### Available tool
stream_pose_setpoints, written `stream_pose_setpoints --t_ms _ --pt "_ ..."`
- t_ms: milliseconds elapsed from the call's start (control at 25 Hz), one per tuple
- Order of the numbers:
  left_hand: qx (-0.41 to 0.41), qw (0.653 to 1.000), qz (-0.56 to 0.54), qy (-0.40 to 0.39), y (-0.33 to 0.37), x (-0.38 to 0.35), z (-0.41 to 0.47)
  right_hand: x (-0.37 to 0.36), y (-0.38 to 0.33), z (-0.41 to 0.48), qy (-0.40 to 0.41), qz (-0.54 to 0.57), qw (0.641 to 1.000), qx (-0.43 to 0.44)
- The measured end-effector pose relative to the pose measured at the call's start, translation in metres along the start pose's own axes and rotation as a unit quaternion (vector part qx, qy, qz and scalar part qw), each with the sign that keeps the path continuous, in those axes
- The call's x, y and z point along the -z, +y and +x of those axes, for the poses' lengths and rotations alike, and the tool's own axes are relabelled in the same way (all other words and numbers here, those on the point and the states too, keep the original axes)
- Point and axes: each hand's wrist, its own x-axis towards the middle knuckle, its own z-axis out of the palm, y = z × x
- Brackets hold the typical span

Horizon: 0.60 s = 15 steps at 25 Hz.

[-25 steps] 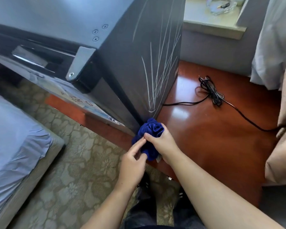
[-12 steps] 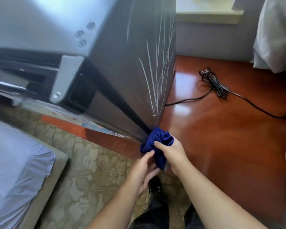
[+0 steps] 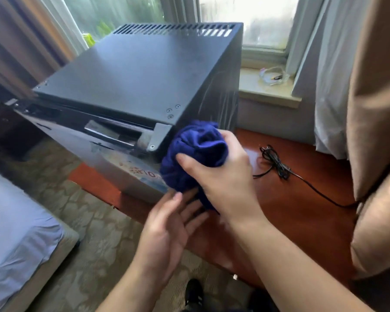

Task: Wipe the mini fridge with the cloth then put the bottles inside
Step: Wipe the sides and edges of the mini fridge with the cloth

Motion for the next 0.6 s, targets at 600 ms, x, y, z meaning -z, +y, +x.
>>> stream_pose_setpoints --t_ms 600 --pt "0.211 0.963 -0.065 0.157 -0.133 0.041 0.079 0.004 0.185 -0.012 -0.096 -0.179 0.966 -0.16"
